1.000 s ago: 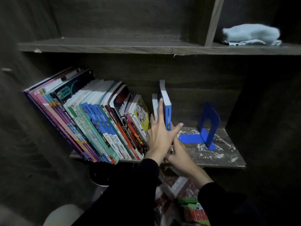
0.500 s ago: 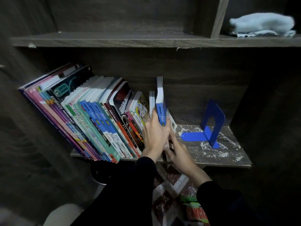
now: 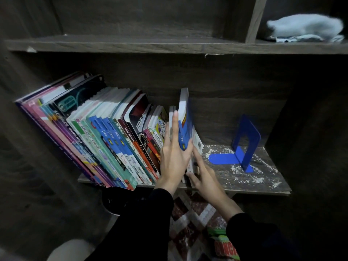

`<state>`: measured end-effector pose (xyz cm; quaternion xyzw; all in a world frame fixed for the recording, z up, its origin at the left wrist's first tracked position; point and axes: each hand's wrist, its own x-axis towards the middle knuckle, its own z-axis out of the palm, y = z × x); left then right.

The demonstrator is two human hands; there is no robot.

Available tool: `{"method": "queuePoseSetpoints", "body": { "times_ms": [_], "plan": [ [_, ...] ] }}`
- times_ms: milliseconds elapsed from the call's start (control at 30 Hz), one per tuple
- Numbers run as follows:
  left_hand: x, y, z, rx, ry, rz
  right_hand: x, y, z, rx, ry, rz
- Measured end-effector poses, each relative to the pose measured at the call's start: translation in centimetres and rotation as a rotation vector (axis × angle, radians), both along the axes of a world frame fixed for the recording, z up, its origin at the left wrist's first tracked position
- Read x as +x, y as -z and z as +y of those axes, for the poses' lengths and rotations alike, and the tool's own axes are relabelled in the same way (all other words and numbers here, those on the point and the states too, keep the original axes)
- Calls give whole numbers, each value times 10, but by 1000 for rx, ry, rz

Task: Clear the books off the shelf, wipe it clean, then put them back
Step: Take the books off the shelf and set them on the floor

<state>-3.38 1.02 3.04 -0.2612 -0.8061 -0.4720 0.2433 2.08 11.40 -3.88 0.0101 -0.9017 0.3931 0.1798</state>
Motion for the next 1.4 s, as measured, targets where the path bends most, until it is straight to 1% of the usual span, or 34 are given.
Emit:
{"method": "queuePoseSetpoints", "body": {
  "times_ms": [67, 133, 233, 300, 367, 533, 667, 767, 833, 900, 967, 1000, 1033, 1100, 1167, 1200, 1267, 1333, 1400],
  "plan": [
    [-3, 2, -1, 62, -6, -4, -5, 3, 1, 11, -2, 11],
    [-5, 3, 0, 73, -60, -14, -9, 7, 1, 8, -11, 25],
    [-8, 5, 2, -25, -114, -1, -12, 9, 3, -21, -19, 33],
    [-8, 5, 2, -101, -109, 18, -12, 8, 5, -24, -33, 21],
    [-7, 4, 2, -132, -91, 20, -11, 7, 7, -11, -38, 19],
    [-6, 1, 6, -59, -95, -4, -12, 7, 7, -2, -40, 60],
    [-7, 0, 4, 20, -62, 16, -14, 10, 8, -31, -59, 52],
    [2, -1, 0, 20, 3, 62, -8, 12, 6, -94, -106, 44],
    [10, -6, -8, 6, 29, 66, -3, 9, 7, -197, -158, 20],
    [18, -20, -18, 48, 58, -7, -1, -11, 14, -401, -231, -102],
    [26, -36, -33, 149, 132, -130, -2, -40, 27, -637, -303, -230],
    [30, -44, -42, 205, 180, -187, -2, -52, 35, -744, -308, -269],
    [35, -52, -51, 262, 234, -241, -3, -60, 42, -806, -294, -298],
    [44, -66, -71, 363, 343, -356, 0, -67, 49, -856, -250, -375],
    [49, -71, -88, 453, 405, -488, 10, -62, 45, -939, -238, -489],
    [51, -70, -96, 494, 419, -564, 17, -59, 42, -992, -237, -511],
    [53, -62, -107, 548, 407, -717, 36, -52, 36, -1064, -262, -468],
    [55, -42, -116, 553, 346, -819, 57, -48, 28, -1016, -268, -430],
    [61, -14, -119, 537, 312, -877, 79, -36, 24, -929, -246, -401]
  ]
}}
